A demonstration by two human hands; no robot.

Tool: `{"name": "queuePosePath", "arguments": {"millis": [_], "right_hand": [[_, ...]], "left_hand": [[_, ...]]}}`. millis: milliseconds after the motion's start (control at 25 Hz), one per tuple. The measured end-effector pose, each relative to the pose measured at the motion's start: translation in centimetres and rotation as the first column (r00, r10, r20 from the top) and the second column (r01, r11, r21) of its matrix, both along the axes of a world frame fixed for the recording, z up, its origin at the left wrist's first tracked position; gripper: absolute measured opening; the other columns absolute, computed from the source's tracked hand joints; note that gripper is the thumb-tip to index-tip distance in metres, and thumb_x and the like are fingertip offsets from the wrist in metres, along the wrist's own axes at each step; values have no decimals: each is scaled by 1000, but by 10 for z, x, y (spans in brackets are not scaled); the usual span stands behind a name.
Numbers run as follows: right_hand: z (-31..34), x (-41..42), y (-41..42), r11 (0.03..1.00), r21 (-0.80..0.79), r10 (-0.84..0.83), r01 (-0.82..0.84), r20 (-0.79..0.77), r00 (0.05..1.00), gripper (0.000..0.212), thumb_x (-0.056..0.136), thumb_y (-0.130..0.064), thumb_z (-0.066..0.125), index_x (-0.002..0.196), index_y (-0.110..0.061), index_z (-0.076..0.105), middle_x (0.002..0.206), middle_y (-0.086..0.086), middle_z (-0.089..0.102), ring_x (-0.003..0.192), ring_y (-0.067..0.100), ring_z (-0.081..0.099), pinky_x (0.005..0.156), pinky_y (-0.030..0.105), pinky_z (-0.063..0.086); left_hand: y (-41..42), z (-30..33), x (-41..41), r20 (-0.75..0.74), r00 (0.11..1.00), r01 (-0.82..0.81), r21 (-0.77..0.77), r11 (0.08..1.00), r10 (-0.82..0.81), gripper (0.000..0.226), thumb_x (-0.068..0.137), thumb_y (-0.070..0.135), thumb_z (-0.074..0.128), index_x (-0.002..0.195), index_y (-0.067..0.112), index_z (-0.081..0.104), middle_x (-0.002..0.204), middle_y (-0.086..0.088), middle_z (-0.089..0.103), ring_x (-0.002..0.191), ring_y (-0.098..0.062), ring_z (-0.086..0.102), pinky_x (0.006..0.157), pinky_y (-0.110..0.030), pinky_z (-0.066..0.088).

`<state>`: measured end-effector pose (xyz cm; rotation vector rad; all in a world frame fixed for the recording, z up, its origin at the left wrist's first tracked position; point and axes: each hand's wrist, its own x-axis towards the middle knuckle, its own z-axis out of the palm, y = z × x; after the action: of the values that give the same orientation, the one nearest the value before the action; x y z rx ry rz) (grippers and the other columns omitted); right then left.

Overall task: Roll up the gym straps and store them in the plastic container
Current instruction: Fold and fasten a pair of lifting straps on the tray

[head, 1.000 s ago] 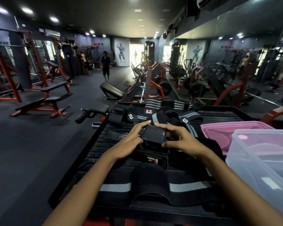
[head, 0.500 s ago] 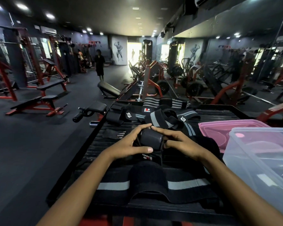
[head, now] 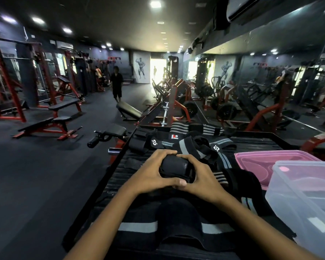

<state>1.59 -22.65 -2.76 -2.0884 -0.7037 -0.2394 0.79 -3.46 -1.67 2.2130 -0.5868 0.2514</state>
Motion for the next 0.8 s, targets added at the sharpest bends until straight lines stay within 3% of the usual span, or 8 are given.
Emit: {"name": "queuePosePath", "arguments": {"millis": [120,360,520,600,680,800], "right_hand": [[4,-4,36,999,46,23,-22,-22,999,71,62,-29,85,125,-25,53,112,-9,64,103,4,61,89,30,52],[-1,5,98,974,-90,201,-208,-72,977,73,65,-25,85,127,-20,47,121,-5,58,109,9,56,93,34,48],[16,18,82,923,-5,351,-385,-401,846,71,69,-28,85,130,-25,48,126,-4,58,116,10,57,99,29,47],[31,39,72,949,120,314,-291,-440,841,48,77,-27,78,121,-21,58,113,-2,65,103,13,63,90,31,51],[38,72,76,990,140,71,-19,-374,925,34,83,-27,73,110,-11,61,92,2,63,87,18,61,78,38,54],[31,118,107,986,26,-140,166,-420,897,50,82,-32,73,122,-11,49,100,8,60,93,22,61,75,43,57]], "left_hand": [[32,5,-7,47,996,-71,10,997,70,76,64,58,77,130,35,49,124,19,48,115,6,48,89,-6,38],[93,-11,-19,-1,988,-156,59,986,157,76,65,62,73,130,35,48,125,20,50,113,10,49,91,-12,42],[92,-14,-20,16,985,-175,83,981,174,78,65,65,71,133,37,45,129,21,46,121,3,43,98,-18,38],[89,-14,-20,43,982,-190,83,978,187,80,63,73,65,132,37,46,129,23,45,122,2,41,99,-19,36],[86,-14,-20,78,976,-208,40,977,204,74,66,74,61,128,34,51,126,23,47,120,3,42,99,-16,35],[83,-17,-19,120,971,-208,6,978,206,61,73,67,61,124,34,53,123,24,49,119,3,45,98,-16,37]]}}
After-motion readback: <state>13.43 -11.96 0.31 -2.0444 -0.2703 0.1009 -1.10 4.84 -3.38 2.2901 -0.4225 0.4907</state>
